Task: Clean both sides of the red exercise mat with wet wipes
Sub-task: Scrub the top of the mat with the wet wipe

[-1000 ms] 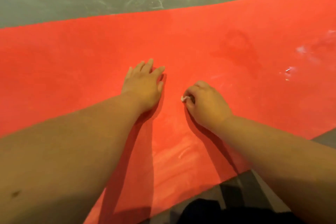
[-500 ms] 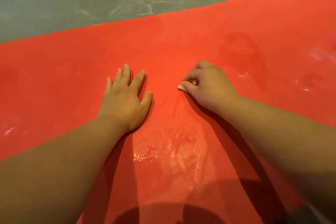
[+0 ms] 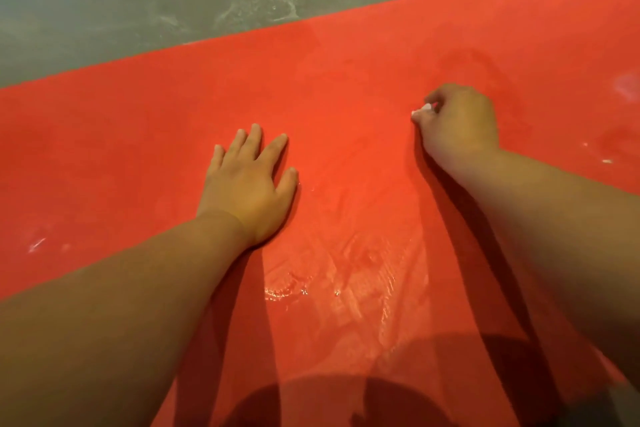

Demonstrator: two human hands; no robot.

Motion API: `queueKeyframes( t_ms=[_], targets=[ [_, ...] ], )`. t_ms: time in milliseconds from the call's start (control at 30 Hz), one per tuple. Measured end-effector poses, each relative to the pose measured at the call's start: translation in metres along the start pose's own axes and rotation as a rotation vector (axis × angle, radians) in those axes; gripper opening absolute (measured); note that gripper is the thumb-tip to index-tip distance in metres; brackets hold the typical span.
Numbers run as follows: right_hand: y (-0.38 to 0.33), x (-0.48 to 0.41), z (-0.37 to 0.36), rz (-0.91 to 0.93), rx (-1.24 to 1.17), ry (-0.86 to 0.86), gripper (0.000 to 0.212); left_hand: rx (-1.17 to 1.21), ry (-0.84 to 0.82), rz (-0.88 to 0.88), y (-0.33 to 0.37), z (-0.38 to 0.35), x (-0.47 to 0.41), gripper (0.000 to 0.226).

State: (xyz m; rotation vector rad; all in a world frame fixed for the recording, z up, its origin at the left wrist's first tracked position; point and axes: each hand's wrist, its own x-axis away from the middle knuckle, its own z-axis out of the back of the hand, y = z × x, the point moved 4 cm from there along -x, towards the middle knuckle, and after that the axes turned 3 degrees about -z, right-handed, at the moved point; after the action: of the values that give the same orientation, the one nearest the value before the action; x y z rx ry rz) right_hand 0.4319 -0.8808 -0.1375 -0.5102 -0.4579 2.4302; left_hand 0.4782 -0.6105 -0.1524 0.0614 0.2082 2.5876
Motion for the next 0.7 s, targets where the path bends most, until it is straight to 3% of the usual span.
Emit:
queueKeyframes(
  t_ms=[67,100,200,267,333,433,500,633,700],
  targets=[
    [-0.014,0.012,-0.007,-0.012,-0.011,-0.008,0.019,0.001,-0.009,0.001,0.000,-0.001,0.001,0.058],
    [-0.031,0.026,-0.013,0.067,-0.038,-0.054,0.018,0.002,-0.003,0.002,0.000,-0.001,0.000,0.058],
    [-0.086,0.084,-0.020,0.528,-0.169,-0.286,0.016,0.008,0.013,-0.001,-0.001,-0.001,0.000,0.057],
    [-0.087,0.082,-0.019,0.698,-0.139,-0.345,0.017,0.015,0.033,-0.001,-0.001,-0.001,0.000,0.059],
    [-0.061,0.039,-0.019,0.572,-0.044,-0.226,0.017,0.029,0.027,0.010,0.000,-0.001,0.000,0.057],
    [-0.010,-0.020,-0.013,0.141,0.045,-0.046,0.021,0.040,0.026,0.010,0.000,-0.002,-0.001,0.056],
    [-0.023,-0.008,-0.019,0.098,0.013,-0.031,0.022,0.065,0.035,0.008,-0.001,-0.001,-0.001,0.061],
    [-0.086,0.082,-0.029,0.629,-0.138,-0.240,0.019,0.091,0.057,0.015,-0.002,0.002,0.000,0.069],
    [-0.082,0.078,-0.024,0.766,-0.088,-0.256,0.021,0.093,0.056,0.014,-0.002,0.002,-0.001,0.069]
  ],
)
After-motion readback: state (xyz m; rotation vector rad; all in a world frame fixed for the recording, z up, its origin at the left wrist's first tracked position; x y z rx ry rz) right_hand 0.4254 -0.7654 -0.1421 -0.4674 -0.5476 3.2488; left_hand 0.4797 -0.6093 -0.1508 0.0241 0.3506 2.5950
